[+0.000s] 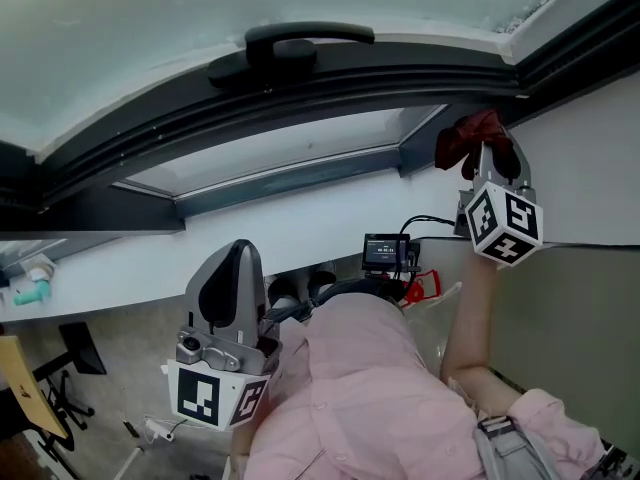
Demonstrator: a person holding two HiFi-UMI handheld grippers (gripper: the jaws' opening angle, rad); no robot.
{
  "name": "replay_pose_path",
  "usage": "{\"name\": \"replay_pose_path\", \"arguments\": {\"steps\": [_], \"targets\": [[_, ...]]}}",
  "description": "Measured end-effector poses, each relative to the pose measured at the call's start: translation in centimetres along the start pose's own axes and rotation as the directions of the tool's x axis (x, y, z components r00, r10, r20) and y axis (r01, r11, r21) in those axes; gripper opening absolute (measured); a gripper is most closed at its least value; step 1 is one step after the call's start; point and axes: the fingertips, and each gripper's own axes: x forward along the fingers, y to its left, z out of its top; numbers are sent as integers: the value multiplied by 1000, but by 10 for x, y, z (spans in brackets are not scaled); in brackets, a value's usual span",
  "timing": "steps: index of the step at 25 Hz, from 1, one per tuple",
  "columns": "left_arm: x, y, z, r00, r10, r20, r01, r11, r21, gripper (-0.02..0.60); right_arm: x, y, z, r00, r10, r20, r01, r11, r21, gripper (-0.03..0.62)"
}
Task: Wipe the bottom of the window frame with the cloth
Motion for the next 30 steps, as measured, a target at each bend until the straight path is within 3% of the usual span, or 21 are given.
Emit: {"name": "replay_pose_path", "arguments": {"steps": [10, 16, 22, 30], "targets": [[-47, 39, 8, 999, 39, -17, -39, 999, -6, 2, -70, 83, 10, 984, 174, -31, -174, 985, 11, 55], [-68, 65, 17, 999, 46, -21, -46, 999, 1, 2, -117, 126, 37, 968, 252, -17, -252, 968, 3, 55], [-86, 82, 23, 1000, 10, -23, -10, 1000, 9, 2, -159, 152, 57, 969, 248, -11, -248, 969, -2, 55], [-106, 101, 29, 999, -42, -25, 43, 999, 25, 2, -189, 196, 53, 966, 257, -12, -257, 966, 17, 55]]}}
